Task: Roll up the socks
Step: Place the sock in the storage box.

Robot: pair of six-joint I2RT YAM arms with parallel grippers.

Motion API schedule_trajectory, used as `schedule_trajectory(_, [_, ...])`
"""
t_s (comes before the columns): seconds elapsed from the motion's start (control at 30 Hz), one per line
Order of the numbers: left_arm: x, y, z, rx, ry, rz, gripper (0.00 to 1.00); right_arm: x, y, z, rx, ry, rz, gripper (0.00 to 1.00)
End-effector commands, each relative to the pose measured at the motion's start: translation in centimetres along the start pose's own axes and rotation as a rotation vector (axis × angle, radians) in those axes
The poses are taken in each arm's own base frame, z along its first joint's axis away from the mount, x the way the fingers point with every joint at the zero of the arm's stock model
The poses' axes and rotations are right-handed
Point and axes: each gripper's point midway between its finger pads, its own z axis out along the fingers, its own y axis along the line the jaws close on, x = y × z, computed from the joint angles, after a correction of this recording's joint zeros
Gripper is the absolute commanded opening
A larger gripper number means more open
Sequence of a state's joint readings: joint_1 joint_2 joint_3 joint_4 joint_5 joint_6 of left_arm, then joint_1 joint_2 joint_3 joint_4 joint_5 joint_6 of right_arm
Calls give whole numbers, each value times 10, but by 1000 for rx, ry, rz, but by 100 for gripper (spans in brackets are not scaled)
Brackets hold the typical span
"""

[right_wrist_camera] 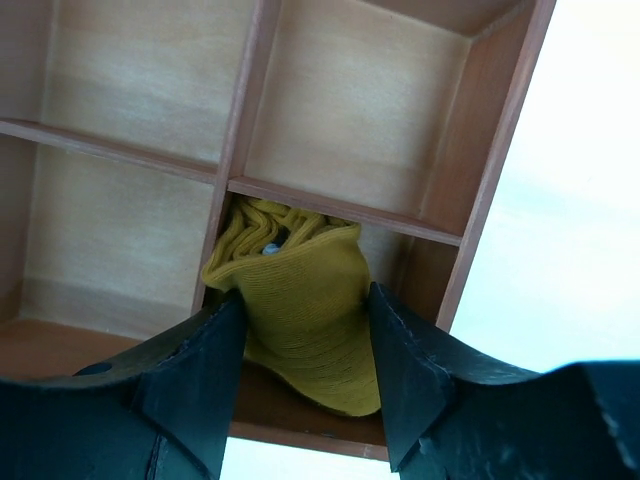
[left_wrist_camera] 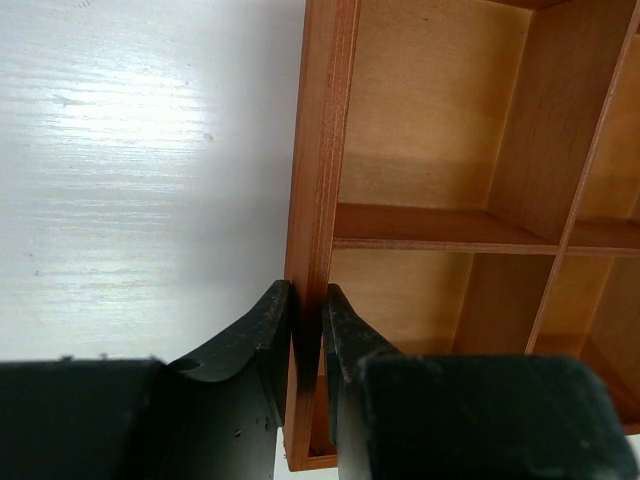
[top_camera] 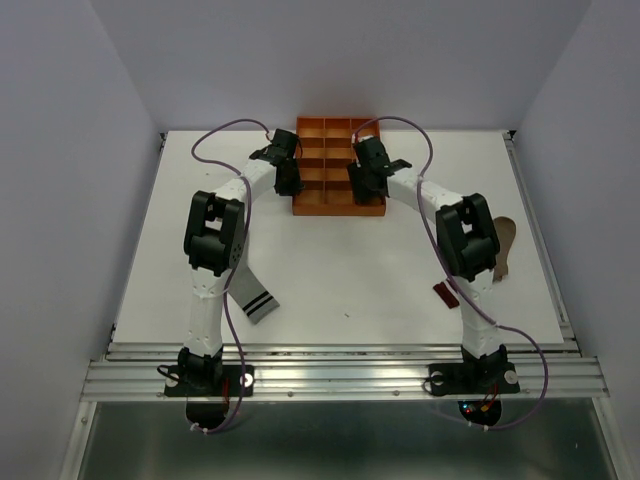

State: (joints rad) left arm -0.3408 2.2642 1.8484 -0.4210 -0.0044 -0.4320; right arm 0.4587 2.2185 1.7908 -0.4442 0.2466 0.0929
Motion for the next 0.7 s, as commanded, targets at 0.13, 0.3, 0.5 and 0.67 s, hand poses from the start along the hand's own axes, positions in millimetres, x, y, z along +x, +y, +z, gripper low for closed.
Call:
schedule_trajectory(0.13, [-16,-2,9,0,-45,-96,0,-55,-3,-50,-51,-128,-1,57])
schedule_trajectory(0.3, [-20,-3,8,1,-52,-110,0,-63,4,-61,-104,-150,-5,57])
schedule_trajectory(0.5, [-28,-9,1,19,-71,-128,12,-75,2,-78,-109,-187,7,58])
schedule_trajectory(0.67, [-43,-14,-15,34,-116,-132,31,-86,-4,-98,-101,-226,30,62])
